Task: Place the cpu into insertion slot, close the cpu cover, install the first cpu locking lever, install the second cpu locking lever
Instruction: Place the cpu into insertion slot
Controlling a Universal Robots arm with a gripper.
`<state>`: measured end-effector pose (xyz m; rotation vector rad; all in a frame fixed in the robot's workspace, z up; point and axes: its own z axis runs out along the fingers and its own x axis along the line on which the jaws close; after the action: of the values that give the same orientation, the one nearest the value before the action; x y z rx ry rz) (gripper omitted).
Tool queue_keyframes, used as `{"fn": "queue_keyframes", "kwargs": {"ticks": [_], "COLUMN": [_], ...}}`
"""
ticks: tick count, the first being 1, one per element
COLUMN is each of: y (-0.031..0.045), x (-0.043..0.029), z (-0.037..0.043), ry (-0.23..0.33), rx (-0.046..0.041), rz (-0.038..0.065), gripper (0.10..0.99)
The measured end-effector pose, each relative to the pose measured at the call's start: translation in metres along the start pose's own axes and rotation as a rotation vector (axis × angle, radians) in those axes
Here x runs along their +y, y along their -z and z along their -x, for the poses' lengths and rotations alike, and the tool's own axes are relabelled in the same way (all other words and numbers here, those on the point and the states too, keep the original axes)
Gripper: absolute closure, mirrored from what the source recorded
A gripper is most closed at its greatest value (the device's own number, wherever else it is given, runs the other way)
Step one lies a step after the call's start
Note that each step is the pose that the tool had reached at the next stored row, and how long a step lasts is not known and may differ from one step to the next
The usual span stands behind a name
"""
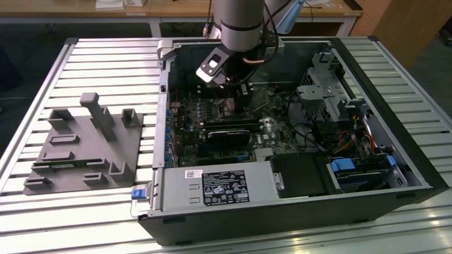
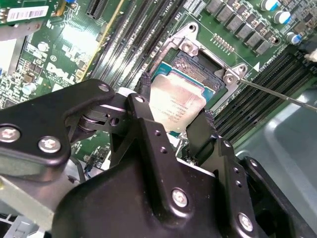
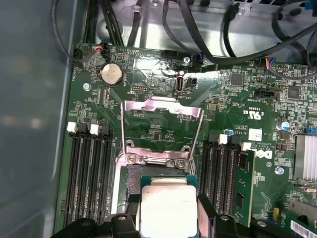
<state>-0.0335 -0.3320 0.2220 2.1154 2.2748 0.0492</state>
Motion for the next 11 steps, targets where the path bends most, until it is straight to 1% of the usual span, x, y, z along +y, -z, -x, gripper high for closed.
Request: {"fn": "queue_keyframes", "kwargs": {"ticks": [3, 8, 11], "y": [-0.0011, -0.0048, -0.0068], "x": [0.0000, -0.0007, -0.0007], "z": [-0.0002, -0.0004, -0.0026], "ry": [-0.021, -0.076, -0.097], "rx": [-0.0010, -0.0037, -0.0048], "rz": [0.000, 0.001, 0.001], "gripper": [0.545, 0.545, 0.545]}}
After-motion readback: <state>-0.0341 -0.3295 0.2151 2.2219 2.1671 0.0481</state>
